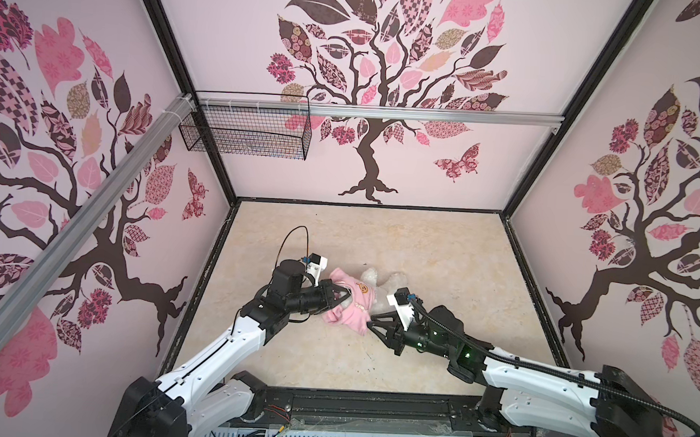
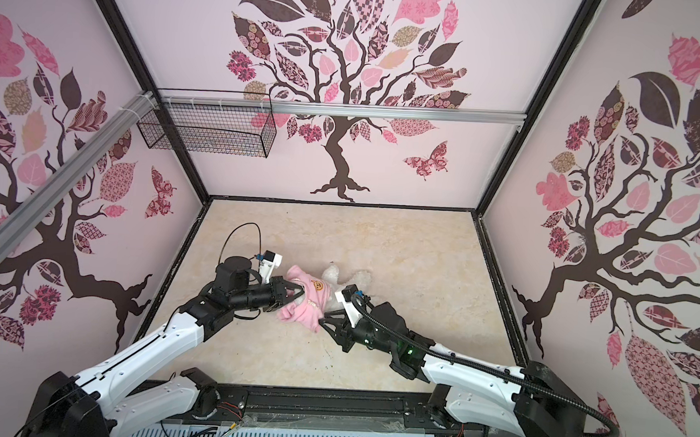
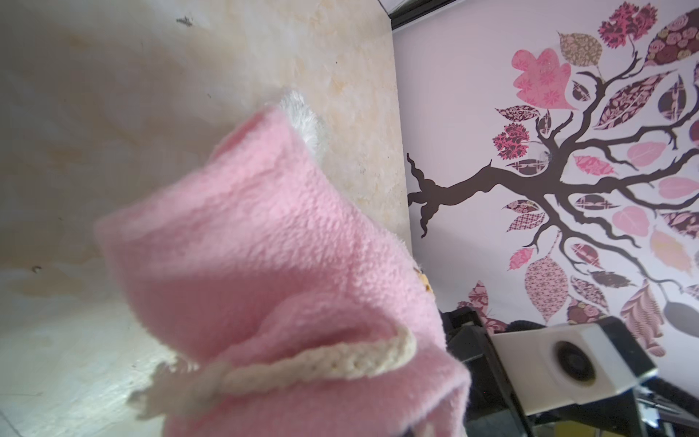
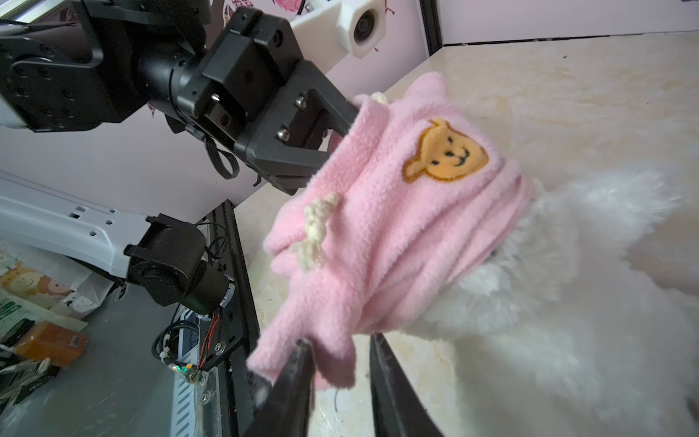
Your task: Dress the teddy bear
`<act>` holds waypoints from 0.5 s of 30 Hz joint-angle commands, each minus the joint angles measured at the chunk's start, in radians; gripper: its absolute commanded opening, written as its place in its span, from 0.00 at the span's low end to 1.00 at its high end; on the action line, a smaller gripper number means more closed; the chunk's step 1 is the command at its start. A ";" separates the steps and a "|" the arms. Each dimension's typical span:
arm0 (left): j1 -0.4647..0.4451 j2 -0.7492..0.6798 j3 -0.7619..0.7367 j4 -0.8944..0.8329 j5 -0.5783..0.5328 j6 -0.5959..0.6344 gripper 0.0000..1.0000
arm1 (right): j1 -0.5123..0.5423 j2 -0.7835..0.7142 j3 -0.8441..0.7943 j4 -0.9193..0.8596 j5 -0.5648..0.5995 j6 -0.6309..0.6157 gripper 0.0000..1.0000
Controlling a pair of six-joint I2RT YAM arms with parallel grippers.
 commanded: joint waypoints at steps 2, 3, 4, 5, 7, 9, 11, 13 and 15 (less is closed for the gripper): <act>0.002 0.021 0.066 0.084 0.081 -0.147 0.00 | -0.002 -0.013 -0.067 0.082 0.168 0.060 0.26; 0.002 0.026 0.069 0.083 0.085 -0.151 0.00 | -0.004 -0.032 -0.083 0.082 0.185 0.068 0.27; 0.001 0.029 0.070 0.081 0.086 -0.151 0.00 | -0.007 -0.050 -0.099 0.092 0.189 0.071 0.28; 0.001 0.035 0.070 0.083 0.088 -0.156 0.00 | -0.015 -0.072 -0.114 0.097 0.188 0.075 0.30; 0.002 0.051 0.064 0.100 0.106 -0.181 0.00 | -0.039 -0.093 -0.131 0.090 0.157 0.082 0.32; 0.001 0.070 0.055 0.139 0.130 -0.227 0.00 | -0.082 -0.084 -0.137 0.090 0.057 0.099 0.33; 0.002 0.083 0.044 0.185 0.148 -0.281 0.00 | -0.088 -0.055 -0.125 0.099 -0.033 0.091 0.30; 0.003 0.088 0.035 0.212 0.153 -0.315 0.00 | -0.087 -0.013 -0.099 0.115 -0.134 0.104 0.27; 0.002 0.088 0.033 0.219 0.154 -0.329 0.00 | -0.080 0.037 -0.083 0.163 -0.175 0.137 0.24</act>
